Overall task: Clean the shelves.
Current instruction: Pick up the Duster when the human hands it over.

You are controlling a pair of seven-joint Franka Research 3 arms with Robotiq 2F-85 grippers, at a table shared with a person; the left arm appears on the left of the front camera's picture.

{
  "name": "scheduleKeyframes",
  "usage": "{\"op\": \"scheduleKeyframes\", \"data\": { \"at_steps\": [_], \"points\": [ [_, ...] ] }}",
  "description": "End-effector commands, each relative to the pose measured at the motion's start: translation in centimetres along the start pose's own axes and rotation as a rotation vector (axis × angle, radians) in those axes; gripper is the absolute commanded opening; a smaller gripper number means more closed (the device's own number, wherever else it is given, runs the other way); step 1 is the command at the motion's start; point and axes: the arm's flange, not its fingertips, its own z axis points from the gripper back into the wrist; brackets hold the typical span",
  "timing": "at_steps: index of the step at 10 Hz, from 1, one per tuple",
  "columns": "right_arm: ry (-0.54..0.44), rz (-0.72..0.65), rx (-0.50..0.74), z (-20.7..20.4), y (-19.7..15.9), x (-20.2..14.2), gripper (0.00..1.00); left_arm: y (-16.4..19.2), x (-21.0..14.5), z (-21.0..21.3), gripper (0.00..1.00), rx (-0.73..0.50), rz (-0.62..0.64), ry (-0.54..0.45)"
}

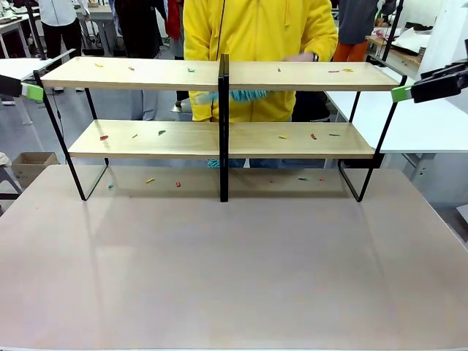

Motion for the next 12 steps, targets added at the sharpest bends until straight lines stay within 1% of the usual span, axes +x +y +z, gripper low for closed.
{"op": "scheduleKeyframes", "data": {
  "at_steps": [1, 3, 8, 9, 10, 11, 12],
  "points": [
    [-0.020, 0.006, 0.005, -0.6, 1.0, -2.9, 1.00, -5.6, -7.5, 0.9, 1.00, 0.029, -0.042, 0.006],
    [-0.009, 0.007, 0.012, -0.9, 0.8, -2.9, 1.00, -7.0, -7.0, 1.8, 1.00, 0.077, -0.082, -0.008],
    [-0.007, -0.009, 0.022, -0.9, -0.3, -3.7, 1.00, -8.3, -6.7, 2.6, 1.00, 0.081, -0.117, -0.046],
    [-0.006, -0.005, 0.021, -0.7, -0.3, -3.9, 1.00, -8.4, -6.7, 2.5, 1.00, 0.075, -0.103, -0.055],
    [-0.005, -0.002, 0.022, -0.7, -0.3, -4.0, 1.00, -8.1, -6.5, 2.3, 1.00, 0.078, -0.038, -0.038],
    [-0.004, -0.001, 0.023, -0.7, -0.3, -4.0, 1.00, -6.2, 2.0, 2.7, 1.00, 0.082, -0.097, -0.037],
    [-0.007, 0.003, 0.027, -0.7, -0.2, -3.9, 1.00, -6.2, 2.0, 2.7, 1.00, 0.082, -0.097, -0.037]
  ]
}}
